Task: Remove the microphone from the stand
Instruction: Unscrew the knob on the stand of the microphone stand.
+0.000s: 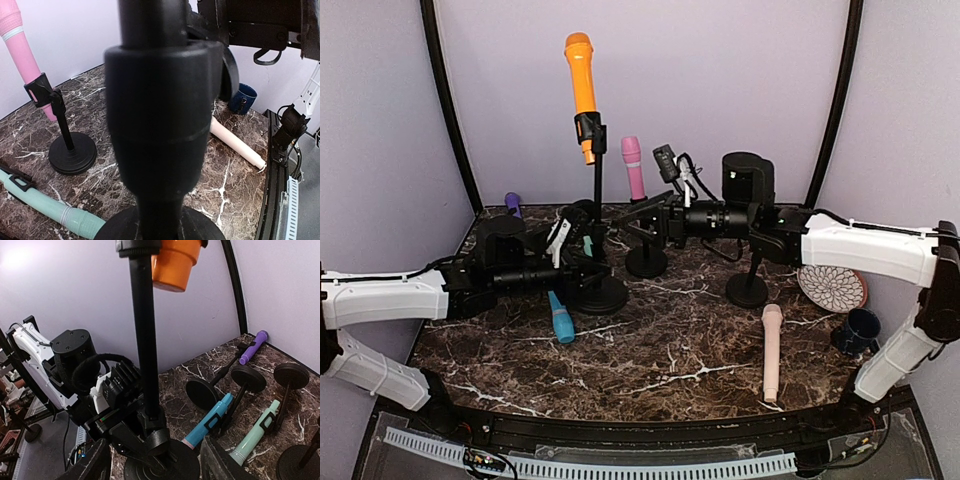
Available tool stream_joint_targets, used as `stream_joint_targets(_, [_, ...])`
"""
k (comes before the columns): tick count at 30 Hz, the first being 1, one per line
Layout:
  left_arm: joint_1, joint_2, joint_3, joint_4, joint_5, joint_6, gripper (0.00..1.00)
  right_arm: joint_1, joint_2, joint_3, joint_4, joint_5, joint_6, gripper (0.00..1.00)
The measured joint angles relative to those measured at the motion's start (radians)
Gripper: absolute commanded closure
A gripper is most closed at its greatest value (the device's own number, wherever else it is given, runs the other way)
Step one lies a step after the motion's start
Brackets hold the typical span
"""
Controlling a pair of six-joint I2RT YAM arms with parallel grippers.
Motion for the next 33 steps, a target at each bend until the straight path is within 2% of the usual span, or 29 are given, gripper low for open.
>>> stream_joint_targets(3, [0.000,0.000,0.000,-0.001,-0.015,-0.001,1.00,0.023,0.031,0.025,-0.035,0.022,-0.036,0.40])
stream_joint_targets(11, [0.000,0.000,0.000,-0.006,-0.040,-0.001,1.00,0.046,0.092,0.055,-0.078,0.039,-0.084,0.51])
stream_joint_targets(17, [0.000,0.000,0.000,-0.012,-0.042,-0.001,1.00,0.046,0.101,0.084,-0.083,0.040,-0.103,0.63])
stream_joint_targets(27, [0.000,0.000,0.000,-0.023,-0.042,0.000,1.00,0.050,0.125,0.109,-0.083,0.041,-0.122,0.93])
stream_joint_targets(33, [0.001,0.000,0.000,-0.027,-0.046,0.001,1.00,0.057,0.124,0.109,-0.085,0.070,-0.154,0.99])
